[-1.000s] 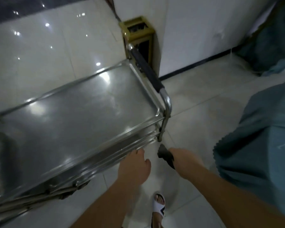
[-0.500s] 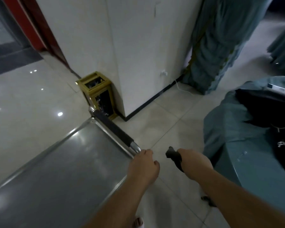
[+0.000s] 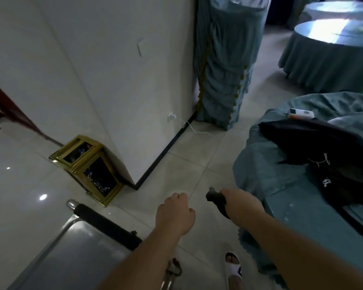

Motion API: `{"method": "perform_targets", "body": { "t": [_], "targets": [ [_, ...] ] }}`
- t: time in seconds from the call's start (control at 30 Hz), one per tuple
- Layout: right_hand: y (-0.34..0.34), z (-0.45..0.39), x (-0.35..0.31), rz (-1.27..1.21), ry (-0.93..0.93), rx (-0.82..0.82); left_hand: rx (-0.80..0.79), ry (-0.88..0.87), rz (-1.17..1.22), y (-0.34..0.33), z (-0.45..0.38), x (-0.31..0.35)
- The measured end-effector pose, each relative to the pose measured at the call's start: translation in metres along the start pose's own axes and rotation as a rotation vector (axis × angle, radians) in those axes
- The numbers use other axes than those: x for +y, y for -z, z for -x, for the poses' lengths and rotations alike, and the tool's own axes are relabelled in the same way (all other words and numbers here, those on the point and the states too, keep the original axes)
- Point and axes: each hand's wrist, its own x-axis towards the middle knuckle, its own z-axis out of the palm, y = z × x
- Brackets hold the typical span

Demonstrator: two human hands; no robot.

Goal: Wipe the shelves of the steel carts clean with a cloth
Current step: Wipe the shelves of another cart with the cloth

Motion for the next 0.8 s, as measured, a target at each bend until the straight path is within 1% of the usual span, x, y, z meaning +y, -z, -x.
{"method": "perform_targets", "body": {
  "t": [0.13,0.27,0.37,0.43,0.53,0.6,0.8],
  "targets": [
    [0.023,-0.055,0.035,0.027,0.039,-0.018,0.003,0.012,-0.029,0.01,-0.065,0.031],
    [0.061,-0.118,0.068,0.06,0.084,-0.032,0.016,0.047,-0.013,0.028,-0.122,0.066],
    [0.082,-0.165,0.083,0.063,0.157,-0.049,0.009,0.106,-0.016,0.035,-0.153,0.083],
    [0.091,-0.193,0.087,0.081,0.192,-0.046,-0.027,0.163,-0.009,0.04,-0.167,0.086],
    [0.095,-0.225,0.082,0.102,0.25,-0.053,-0.069,0.232,0.008,0.049,-0.182,0.078],
    [0.097,-0.246,0.07,0.103,0.3,-0.083,-0.059,0.273,0.016,0.059,-0.196,0.067],
    [0.107,-0.316,0.0,0.142,0.45,-0.154,-0.014,0.436,0.095,0.077,-0.241,0.006]
  ]
}}
